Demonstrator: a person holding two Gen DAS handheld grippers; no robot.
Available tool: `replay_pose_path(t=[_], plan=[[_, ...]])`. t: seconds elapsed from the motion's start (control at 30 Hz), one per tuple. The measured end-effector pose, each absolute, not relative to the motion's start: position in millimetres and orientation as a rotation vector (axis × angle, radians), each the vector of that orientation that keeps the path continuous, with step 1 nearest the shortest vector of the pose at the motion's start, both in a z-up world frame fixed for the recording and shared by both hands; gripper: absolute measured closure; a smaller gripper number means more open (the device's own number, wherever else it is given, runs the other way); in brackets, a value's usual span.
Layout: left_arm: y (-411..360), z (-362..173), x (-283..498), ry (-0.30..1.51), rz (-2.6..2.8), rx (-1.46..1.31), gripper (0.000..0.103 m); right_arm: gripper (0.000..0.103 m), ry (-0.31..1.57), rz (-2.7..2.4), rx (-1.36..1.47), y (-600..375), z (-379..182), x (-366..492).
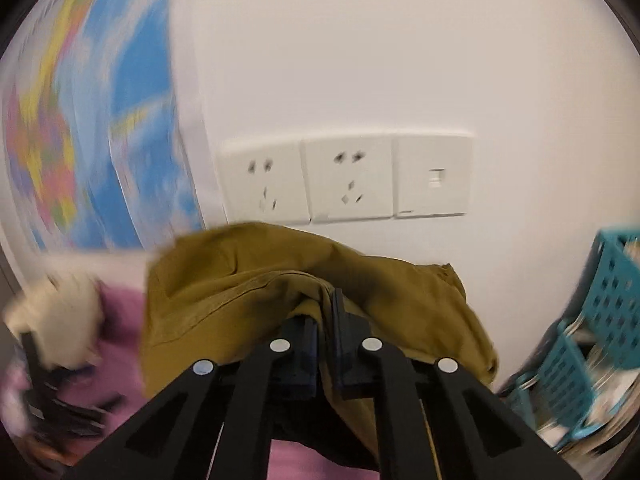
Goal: Fold large clothes
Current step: 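Reach the right gripper to the olive shirt and grasp its fabric, then lift the olive shirt with the right gripper while the left gripper grasps it too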
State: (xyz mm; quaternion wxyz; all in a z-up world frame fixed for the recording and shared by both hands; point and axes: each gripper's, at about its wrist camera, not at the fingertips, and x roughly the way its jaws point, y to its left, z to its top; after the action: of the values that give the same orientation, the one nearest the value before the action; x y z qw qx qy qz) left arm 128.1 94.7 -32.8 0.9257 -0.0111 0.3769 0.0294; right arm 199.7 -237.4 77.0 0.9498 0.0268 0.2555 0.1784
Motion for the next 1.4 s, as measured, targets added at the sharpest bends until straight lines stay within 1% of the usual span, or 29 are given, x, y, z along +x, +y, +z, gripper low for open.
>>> replay_pose_path(t=[0.13,0.23,0.33,0.43,0.5,0.6,0.7,0.8,0.9,1.03,1.13,1.23,1.27,1.3,1.33,1.37,1.4], plan=[[81,-25,135,0.736,0.023,0.017,0.005,0.097,0.531,0.366,0.008,-241,83,197],[68,-24,144,0.733,-0.022,0.023,0.005,0.097,0.505,0.345,0.060,-252,85,202],[62,-27,155,0.742,-0.041,0.026,0.005,0.098,0.420,0.328,0.143,-273,114,194],[55,-20,160,0.700,-0.075,0.034,0.005,0.098,0.334,0.325,0.190,-300,160,180],[50,-7,165,0.647,-0.119,0.026,0.005,0.099,0.268,0.323,0.200,-317,198,164],[34,13,171,0.577,-0.221,0.009,0.005,0.099,0.204,0.324,0.215,-333,242,144],[11,34,168,0.494,-0.326,0.026,0.005,0.099,0.089,0.341,0.212,-349,294,108],[-16,53,160,0.430,-0.439,0.043,0.005,0.099,0.009,0.373,0.225,-362,333,75],[-40,75,151,0.365,-0.557,0.033,0.005,0.099,-0.034,0.388,0.207,-368,357,49],[-64,93,148,0.332,-0.698,-0.028,0.005,0.099,-0.083,0.415,0.196,-371,373,17],[-80,104,146,0.276,-0.727,-0.001,0.005,0.099,-0.111,0.452,0.188,-369,384,-7],[-85,109,147,0.295,-0.817,-0.050,0.006,0.099,-0.155,0.497,0.179,-368,395,-37],[-85,111,144,0.289,-0.846,-0.061,0.019,0.099,-0.168,0.507,0.177,-368,397,-47],[-89,113,145,0.289,-0.855,-0.060,0.040,0.099,-0.174,0.514,0.176,-368,400,-56],[-89,117,141,0.303,-0.863,-0.050,0.083,0.099,-0.176,0.515,0.176,-366,401,-63],[-85,120,140,0.316,-0.866,-0.054,0.095,0.099,-0.177,0.519,0.173,-367,403,-71],[-78,127,137,0.313,-0.853,-0.069,0.096,0.099,-0.180,0.517,0.174,-368,403,-78]])
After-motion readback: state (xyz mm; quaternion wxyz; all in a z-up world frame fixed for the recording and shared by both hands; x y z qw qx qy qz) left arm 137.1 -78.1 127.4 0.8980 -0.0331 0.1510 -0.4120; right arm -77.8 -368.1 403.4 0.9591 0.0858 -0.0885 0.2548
